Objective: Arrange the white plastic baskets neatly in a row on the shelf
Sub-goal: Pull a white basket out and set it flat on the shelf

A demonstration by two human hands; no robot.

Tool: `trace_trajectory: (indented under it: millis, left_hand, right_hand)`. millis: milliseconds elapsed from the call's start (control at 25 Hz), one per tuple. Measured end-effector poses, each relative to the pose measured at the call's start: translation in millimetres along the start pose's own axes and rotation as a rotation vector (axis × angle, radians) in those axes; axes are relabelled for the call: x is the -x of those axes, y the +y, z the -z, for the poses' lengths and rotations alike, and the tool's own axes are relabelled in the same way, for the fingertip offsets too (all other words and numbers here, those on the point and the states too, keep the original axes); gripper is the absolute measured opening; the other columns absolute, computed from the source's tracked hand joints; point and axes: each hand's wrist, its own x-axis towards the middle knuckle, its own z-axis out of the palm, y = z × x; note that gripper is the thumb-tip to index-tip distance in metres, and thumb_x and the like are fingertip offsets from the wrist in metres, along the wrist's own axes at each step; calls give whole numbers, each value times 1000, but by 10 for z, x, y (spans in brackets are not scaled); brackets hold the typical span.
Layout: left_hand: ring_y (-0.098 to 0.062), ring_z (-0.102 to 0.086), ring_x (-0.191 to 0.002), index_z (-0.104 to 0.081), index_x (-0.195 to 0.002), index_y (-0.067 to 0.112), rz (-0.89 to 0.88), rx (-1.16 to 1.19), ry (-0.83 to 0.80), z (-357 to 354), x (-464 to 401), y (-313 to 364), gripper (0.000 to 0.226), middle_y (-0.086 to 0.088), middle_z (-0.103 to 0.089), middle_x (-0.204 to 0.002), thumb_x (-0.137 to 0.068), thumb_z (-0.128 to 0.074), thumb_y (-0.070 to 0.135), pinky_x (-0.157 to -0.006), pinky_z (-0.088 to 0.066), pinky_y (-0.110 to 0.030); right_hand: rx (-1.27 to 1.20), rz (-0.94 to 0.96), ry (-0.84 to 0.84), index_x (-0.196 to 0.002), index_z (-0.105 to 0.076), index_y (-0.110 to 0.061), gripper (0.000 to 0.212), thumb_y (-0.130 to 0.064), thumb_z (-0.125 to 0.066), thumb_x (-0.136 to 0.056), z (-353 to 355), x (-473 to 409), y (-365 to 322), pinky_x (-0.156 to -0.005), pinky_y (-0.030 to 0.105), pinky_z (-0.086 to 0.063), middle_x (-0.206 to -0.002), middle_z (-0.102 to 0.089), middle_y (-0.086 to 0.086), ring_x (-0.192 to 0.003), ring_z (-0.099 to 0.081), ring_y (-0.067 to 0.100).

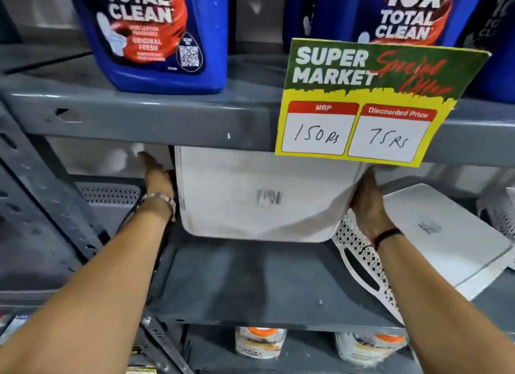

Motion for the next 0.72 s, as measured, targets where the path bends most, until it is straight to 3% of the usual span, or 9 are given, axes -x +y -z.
trace_trajectory:
  millis: [80,160,280,320,440,520,600,680,720]
  left_hand:
    - [-31,-64,-93,-63,-111,12,72,20,-90,-50,282,65,86,-14,-72,-101,-77,-20,78,-86,-50,-46]
    - [-23,-65,-53,-59,-96,6,114,-154,-123,-98,492,21,56,-12,-69,-68,-94,-29,53,-51,-53,-33]
    - [-5,-49,-16,-53,-108,-9,59,-436,-64,-42,503,-184,26,-15,-57,-78,-100,-33,6,-21,-40,-16]
    - [-4,-45,-12,-53,-107,-12,72,-494,-19,-13,472,-217,24,-16,-57,-75,-99,-32,-2,-19,-37,-14]
    - [-13,-48,-16,-47,-63,-8,114,-613,21,72,481,-266,36,-16,-52,-53,-96,-33,-9,-16,-33,-12]
    - [-28,-49,-36,-42,-56,-5,124,-659,45,90,478,-314,42,-17,-44,-58,-96,-30,-8,-18,-32,-9]
    - [-24,-38,-47,-41,-58,-3,149,-719,63,116,435,-373,43,-16,-41,-57,-97,-25,-3,-22,-34,-10]
    - [-24,-36,-48,-41,-59,-2,186,-776,64,141,441,-399,43,-16,-46,-47,-98,-24,5,-37,-37,-22]
    - [-25,-36,-48,-43,-58,-3,195,-800,76,135,453,-403,44,-16,-47,-40,-97,-25,9,-47,-37,-26]
  right_hand:
    - [30,-15,-84,-84,-61,-31,39,-47,-27,-94,116,-10,-6,-69,27,-52,-73,-72,-11,-71,-66,7]
    - [151,-93,-141,-85,-67,-19,30,-37,-44,-90,298,-32,45,-61,29,-49,-64,-72,-7,-65,-66,11]
    - [530,-190,-139,-81,-59,-10,7,-4,-56,-83,449,75,253,-50,19,-45,-56,-63,0,-62,-51,16]
    - [656,-202,-128,-76,-56,-9,15,5,-54,-79,471,101,322,-53,22,-44,-60,-58,7,-61,-48,19]
    - [974,-197,-113,-55,-57,-9,25,11,-48,-68,472,128,417,-66,42,-50,-70,-55,17,-71,-54,28]
    - [1087,-191,-127,-57,-57,-9,25,10,-49,-72,467,112,470,-71,40,-54,-74,-57,15,-77,-59,32]
    - [1221,-158,-121,-67,-58,-5,19,8,-47,-76,449,134,494,-63,31,-55,-76,-57,13,-73,-60,29]
    - [1231,-181,-122,-74,-58,-4,17,7,-46,-78,421,171,482,-46,19,-51,-79,-57,13,-63,-57,21]
    - [1213,-197,-118,-76,-59,-3,16,7,-45,-79,427,158,482,-46,18,-50,-81,-58,13,-63,-57,20]
